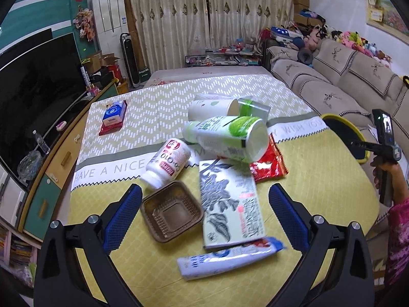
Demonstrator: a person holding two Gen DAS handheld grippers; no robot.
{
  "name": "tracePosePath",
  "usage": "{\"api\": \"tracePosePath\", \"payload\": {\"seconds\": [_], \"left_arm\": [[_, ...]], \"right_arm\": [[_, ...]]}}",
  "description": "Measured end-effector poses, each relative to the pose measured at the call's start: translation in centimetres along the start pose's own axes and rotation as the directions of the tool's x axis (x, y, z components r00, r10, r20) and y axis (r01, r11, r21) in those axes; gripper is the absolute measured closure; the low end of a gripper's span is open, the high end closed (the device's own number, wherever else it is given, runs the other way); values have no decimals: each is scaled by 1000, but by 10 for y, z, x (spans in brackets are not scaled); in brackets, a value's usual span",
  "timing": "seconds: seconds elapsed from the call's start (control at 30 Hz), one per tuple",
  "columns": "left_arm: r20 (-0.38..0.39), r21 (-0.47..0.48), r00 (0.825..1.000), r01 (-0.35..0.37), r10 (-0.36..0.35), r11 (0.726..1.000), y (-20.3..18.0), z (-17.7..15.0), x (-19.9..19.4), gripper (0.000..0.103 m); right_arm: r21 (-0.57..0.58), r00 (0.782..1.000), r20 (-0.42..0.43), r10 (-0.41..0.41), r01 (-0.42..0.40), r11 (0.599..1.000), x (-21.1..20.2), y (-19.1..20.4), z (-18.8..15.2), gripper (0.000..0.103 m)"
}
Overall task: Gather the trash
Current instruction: 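Grasp the brown plastic tray by its rim with the left gripper, then carry the brown tray to the yellow bin and release it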
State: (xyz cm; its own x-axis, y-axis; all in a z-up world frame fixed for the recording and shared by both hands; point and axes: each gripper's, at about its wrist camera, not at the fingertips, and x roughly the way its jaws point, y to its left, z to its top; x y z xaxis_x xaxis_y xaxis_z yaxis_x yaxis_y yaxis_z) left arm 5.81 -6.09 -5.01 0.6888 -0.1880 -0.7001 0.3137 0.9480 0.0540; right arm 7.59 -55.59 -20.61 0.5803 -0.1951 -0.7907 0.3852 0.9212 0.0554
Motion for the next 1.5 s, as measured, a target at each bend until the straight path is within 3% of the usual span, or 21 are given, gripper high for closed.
{"api": "tracePosePath", "payload": {"seconds": [0.13, 0.27, 0.43, 0.6, 0.9, 0.97, 1.07, 1.13, 1.3, 1.5], "left_arm": [[-22, -13, 1000, -21, 21, 1000, 16, -5, 0, 11], [-56, -67, 998, 5, -9, 998, 28, -12, 4, 16], [-108, -133, 994, -16, 1, 991, 41, -19, 20, 42], [-191, -196, 981, -65, 26, 979, 60, -25, 43, 58], [-285, -236, 957, -122, 51, 964, 72, -33, 79, 69], [-293, -240, 955, -127, 53, 962, 75, -34, 83, 69], [-295, -247, 954, -132, 55, 960, 78, -35, 87, 78], [-298, -248, 953, -131, 53, 960, 79, -35, 89, 93], [-284, -251, 958, -123, 49, 960, 82, -35, 89, 97], [-202, -232, 976, -131, 84, 964, 81, -19, 58, 98]], "right_arm": [[-15, 1000, 17, 18, -18, 1000, -14, 11, -6, 12], [-26, 999, 28, 35, -35, 999, -23, 20, -6, 12], [-54, 999, 27, 42, -40, 998, -26, 33, -6, 12], [-58, 999, 30, 39, -37, 998, -26, 36, -7, 12], [-65, 999, 34, 42, -39, 997, -28, 36, -5, 12], [-64, 998, 35, 43, -41, 997, -28, 36, -4, 12], [-64, 998, 34, 44, -41, 997, -27, 36, -4, 12], [-64, 998, 33, 45, -42, 997, -27, 36, -4, 12], [-65, 998, 36, 49, -46, 997, -28, 37, -4, 12], [-58, 997, 59, 50, -46, 997, -36, 35, -2, 12]]}}
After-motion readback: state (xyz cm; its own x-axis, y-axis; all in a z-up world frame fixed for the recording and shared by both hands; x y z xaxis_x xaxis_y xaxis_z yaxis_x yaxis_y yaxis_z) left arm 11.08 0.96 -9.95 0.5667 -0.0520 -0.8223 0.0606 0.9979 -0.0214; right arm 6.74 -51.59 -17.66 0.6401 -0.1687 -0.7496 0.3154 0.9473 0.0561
